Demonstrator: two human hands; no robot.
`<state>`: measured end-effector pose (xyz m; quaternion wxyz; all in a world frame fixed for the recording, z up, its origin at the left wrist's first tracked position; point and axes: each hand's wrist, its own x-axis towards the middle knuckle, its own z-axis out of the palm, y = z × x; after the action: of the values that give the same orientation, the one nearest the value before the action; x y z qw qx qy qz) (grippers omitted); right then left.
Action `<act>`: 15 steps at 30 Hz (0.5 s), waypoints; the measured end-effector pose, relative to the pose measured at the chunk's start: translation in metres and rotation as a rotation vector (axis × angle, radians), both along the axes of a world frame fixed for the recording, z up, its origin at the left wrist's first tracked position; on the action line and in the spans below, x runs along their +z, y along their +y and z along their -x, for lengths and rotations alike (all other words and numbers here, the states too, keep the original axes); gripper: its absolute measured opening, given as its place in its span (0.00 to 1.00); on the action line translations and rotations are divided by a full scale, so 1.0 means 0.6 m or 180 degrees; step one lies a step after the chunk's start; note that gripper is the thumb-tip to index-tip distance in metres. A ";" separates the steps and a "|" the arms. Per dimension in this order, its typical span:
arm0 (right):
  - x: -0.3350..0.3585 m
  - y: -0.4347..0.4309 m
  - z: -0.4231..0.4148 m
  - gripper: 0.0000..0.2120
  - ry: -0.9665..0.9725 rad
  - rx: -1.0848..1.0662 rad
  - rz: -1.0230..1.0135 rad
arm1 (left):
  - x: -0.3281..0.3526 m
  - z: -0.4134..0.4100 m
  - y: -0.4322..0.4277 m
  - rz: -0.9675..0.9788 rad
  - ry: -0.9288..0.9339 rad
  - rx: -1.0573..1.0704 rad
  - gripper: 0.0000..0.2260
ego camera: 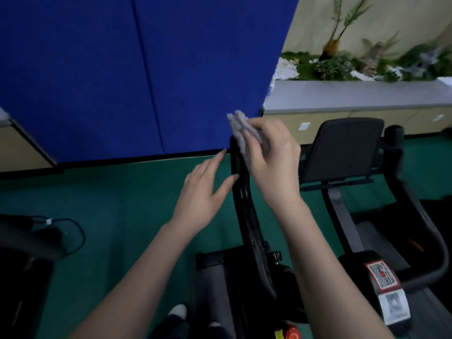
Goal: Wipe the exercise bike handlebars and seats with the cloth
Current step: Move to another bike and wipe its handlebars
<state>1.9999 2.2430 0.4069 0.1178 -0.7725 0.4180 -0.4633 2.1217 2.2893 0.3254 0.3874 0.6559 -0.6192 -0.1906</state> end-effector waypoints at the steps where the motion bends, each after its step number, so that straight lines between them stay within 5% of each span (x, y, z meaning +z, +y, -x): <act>1: 0.010 -0.018 -0.009 0.08 0.0106 0.0041 0.0003 | 0.004 0.005 -0.006 -0.0004 0.0396 0.0052 0.25; 7: 0.028 -0.099 -0.042 0.06 0.1312 0.0665 -0.1018 | 0.027 0.031 -0.026 -0.0007 0.2769 0.0282 0.17; 15: -0.025 -0.079 -0.038 0.10 -0.0728 -0.0162 -0.2421 | 0.023 0.022 -0.024 -0.0034 0.2989 0.0151 0.19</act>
<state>2.0225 2.1958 0.3921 0.4297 -0.6066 0.5629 -0.3612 2.1084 2.2749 0.3394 0.6264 0.5147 -0.3608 -0.4609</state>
